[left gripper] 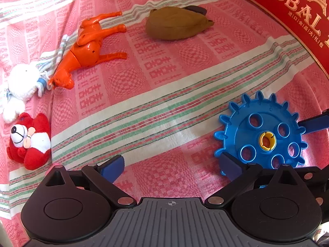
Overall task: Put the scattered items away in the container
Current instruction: 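Lower both grippers to the blue gear on the cloth, then close both grippers on the blue gear rim and tilt it up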
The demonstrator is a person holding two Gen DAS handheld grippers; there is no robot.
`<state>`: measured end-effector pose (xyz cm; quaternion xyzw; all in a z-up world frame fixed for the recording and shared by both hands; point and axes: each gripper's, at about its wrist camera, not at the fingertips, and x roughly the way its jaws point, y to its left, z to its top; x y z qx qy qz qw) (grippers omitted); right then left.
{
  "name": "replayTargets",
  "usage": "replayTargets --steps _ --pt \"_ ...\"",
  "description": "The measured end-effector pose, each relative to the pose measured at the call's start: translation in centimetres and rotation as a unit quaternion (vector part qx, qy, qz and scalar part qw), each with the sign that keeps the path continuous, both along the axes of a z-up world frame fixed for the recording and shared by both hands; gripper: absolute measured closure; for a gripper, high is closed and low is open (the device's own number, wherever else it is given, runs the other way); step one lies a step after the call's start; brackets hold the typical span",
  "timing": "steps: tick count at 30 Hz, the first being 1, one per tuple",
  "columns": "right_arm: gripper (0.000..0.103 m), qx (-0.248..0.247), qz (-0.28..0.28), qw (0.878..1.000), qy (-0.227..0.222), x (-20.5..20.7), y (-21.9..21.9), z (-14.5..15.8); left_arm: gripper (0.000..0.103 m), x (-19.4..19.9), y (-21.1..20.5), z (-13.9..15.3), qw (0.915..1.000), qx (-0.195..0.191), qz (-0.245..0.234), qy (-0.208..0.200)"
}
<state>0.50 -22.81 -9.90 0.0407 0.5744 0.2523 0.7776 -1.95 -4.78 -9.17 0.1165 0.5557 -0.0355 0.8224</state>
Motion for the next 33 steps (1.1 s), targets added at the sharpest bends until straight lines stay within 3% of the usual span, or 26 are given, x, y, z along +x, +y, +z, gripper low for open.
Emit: replayTargets --steps 7,8,10,15,16,18,19,20,25,28,33 --pt "0.012 0.037 -0.026 0.999 -0.005 0.4 -0.9 1.5 0.004 0.1 0.5 -0.1 0.9999 -0.008 0.006 0.004" --pt "0.013 0.039 -0.025 0.999 -0.010 0.4 -0.9 1.7 0.008 0.2 0.5 -0.2 0.9999 0.001 0.006 0.009" --pt "0.016 0.054 -0.023 0.998 -0.013 0.5 -1.0 2.2 0.005 0.2 0.8 -0.6 0.9998 0.009 0.012 0.009" --pt "0.020 0.060 -0.019 0.998 -0.025 0.7 -0.7 2.9 0.007 0.5 1.7 -0.6 0.9995 -0.009 0.025 0.017" --pt "0.022 0.061 -0.018 0.998 -0.029 0.7 -0.7 3.1 0.007 0.5 1.8 -0.6 0.9995 -0.008 0.025 0.016" --pt "0.038 0.082 -0.014 0.996 -0.029 0.6 -0.7 3.4 0.007 0.5 1.9 -0.6 0.9994 -0.012 0.027 0.017" --pt "0.053 0.101 -0.009 0.995 -0.016 0.7 -0.7 3.3 0.007 0.5 1.9 -0.7 0.9994 -0.013 0.028 0.017" --pt "0.056 0.110 -0.002 0.994 -0.005 0.8 -0.5 3.2 0.007 0.5 1.9 -0.6 0.9994 -0.012 0.028 0.016" --pt "0.056 0.065 0.016 0.997 -0.028 0.4 1.4 3.2 0.006 0.3 1.9 -0.8 0.9995 -0.013 0.025 0.010" --pt "0.071 0.054 0.028 0.998 -0.025 0.5 1.6 3.0 0.009 0.6 2.2 -0.5 0.9991 -0.021 0.031 0.019" --pt "0.076 0.029 0.058 0.996 -0.063 0.1 2.4 4.1 0.017 0.9 3.7 0.8 0.9963 -0.054 0.056 0.037"
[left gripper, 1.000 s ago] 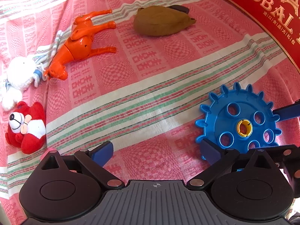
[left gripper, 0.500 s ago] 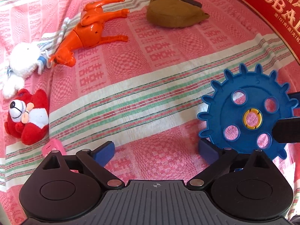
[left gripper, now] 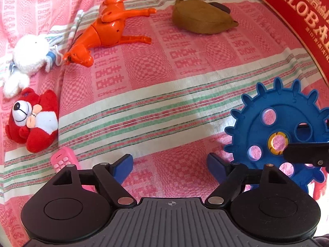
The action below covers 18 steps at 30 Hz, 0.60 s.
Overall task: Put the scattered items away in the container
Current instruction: 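Close both grippers on the blue gear rim and tilt it up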
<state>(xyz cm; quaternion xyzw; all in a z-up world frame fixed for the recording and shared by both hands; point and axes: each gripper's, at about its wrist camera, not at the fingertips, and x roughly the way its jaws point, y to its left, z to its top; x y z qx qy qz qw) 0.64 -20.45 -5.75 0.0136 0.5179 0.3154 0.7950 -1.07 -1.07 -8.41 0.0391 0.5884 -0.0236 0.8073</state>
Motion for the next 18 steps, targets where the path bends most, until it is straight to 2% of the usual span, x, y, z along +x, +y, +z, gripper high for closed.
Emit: replayTargets --steps 5,9,13,16,18 --pt "0.077 -0.014 0.028 0.999 -0.026 -0.2 1.0 0.6 0.015 1.2 1.4 3.4 0.9962 -0.083 0.029 -0.004" --pt "0.077 -0.016 0.036 0.999 -0.031 -0.1 1.6 0.6 0.013 2.5 0.6 5.7 0.9916 -0.125 0.030 0.000" --pt "0.074 -0.021 0.044 0.998 -0.044 -0.1 2.4 0.9 0.013 3.9 -1.2 6.5 0.9898 -0.137 0.033 0.025" --pt "0.069 -0.028 0.050 0.997 -0.050 -0.2 2.8 0.9 0.013 4.8 -2.3 6.9 0.9903 -0.129 0.040 0.033" --pt "0.069 -0.027 0.054 0.997 -0.051 -0.2 2.8 0.9 0.013 5.3 -2.5 7.2 0.9894 -0.135 0.043 0.034"
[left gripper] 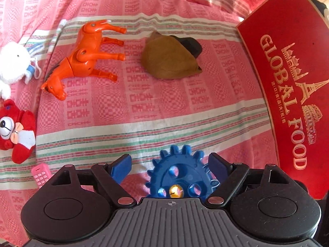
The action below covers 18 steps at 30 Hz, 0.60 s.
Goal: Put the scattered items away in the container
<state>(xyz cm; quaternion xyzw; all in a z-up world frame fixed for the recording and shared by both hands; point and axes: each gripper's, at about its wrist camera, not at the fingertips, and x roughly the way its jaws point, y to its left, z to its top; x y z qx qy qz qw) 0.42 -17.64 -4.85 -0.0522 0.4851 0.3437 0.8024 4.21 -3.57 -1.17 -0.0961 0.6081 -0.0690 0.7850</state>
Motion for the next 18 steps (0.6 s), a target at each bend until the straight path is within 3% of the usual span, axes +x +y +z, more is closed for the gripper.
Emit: replayTargets --steps 3,6,9,11,14,18 --pt "0.070 -0.007 0.014 1.000 -0.015 -0.3 0.4 0.2 0.013 0.7 -0.2 0.3 0.9999 -0.014 0.005 0.008" --pt "0.070 -0.016 0.029 0.999 -0.039 -0.4 0.8 0.6 0.014 0.9 -1.2 0.2 0.9997 0.020 -0.017 0.001" --pt "0.069 -0.024 0.039 0.997 -0.058 -0.3 0.8 1.0 0.024 0.7 -1.9 -0.2 0.9960 0.063 -0.060 -0.016" --pt "0.069 -0.018 0.035 0.998 -0.056 0.0 0.4 1.2 0.025 0.3 -1.7 -0.3 0.9915 0.081 -0.097 -0.033" --pt "0.069 -0.016 0.021 0.999 -0.046 0.6 -0.4 0.9 0.025 -0.3 -1.5 -0.8 0.9832 0.089 -0.153 -0.044" --pt "0.070 -0.013 0.011 0.999 -0.038 1.2 -0.9 0.7 0.024 -0.9 -0.9 -1.9 0.9784 0.091 -0.182 -0.037"
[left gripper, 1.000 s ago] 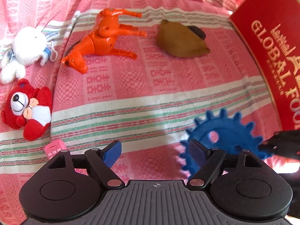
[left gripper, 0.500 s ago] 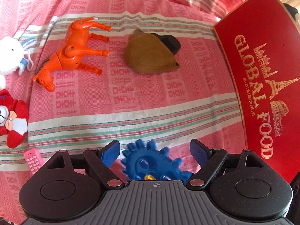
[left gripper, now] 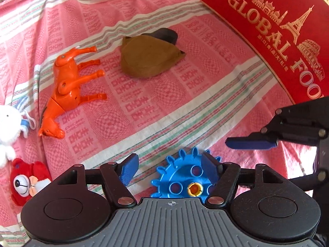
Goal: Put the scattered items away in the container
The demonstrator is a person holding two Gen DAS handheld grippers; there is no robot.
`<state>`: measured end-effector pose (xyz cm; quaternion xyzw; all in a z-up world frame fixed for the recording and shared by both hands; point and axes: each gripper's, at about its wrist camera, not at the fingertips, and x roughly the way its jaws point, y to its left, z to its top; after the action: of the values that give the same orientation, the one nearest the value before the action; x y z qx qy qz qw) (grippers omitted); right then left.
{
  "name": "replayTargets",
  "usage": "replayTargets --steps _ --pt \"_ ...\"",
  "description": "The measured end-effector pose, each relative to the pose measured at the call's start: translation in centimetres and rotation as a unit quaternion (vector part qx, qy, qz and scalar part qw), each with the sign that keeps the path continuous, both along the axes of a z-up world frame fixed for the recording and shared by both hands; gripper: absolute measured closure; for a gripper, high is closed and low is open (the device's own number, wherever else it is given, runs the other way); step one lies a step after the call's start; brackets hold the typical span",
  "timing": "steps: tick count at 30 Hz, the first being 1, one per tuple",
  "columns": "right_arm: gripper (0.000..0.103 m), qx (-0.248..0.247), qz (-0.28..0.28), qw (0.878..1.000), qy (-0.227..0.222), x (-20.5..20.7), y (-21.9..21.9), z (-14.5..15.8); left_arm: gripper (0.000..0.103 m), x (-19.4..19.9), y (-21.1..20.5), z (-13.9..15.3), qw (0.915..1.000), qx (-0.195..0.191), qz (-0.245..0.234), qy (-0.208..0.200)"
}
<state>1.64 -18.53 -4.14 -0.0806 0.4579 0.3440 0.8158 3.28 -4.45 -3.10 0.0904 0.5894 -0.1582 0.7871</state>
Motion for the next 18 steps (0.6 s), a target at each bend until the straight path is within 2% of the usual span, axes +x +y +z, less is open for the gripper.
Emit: replayTargets --steps 3,7,9,12,15,18 --pt "0.070 -0.007 0.004 1.000 0.006 0.0 0.0 -0.5 0.022 -0.6 1.1 -0.8 0.9999 -0.007 0.006 0.008" --pt "0.070 -0.007 -0.013 0.999 0.039 0.2 -0.7 -1.6 0.021 -1.7 2.7 -2.3 0.9997 0.019 0.012 0.008" --pt "0.070 -0.013 -0.020 0.998 0.056 0.1 -1.0 -2.2 0.021 -2.6 2.9 -3.2 0.9991 0.042 0.000 0.005" --pt "0.063 -0.021 -0.039 0.994 0.096 0.2 -1.3 -3.5 0.024 -3.7 3.1 -4.5 0.9976 0.069 -0.008 0.005" --pt "0.060 -0.013 -0.055 0.990 0.127 0.0 -1.7 -4.4 0.026 -4.5 3.4 -5.4 0.9976 0.068 -0.009 0.005" --pt "0.057 -0.012 -0.062 0.988 0.139 -0.2 -2.0 -5.0 0.029 -5.1 3.5 -5.4 0.9969 0.076 -0.013 -0.015"
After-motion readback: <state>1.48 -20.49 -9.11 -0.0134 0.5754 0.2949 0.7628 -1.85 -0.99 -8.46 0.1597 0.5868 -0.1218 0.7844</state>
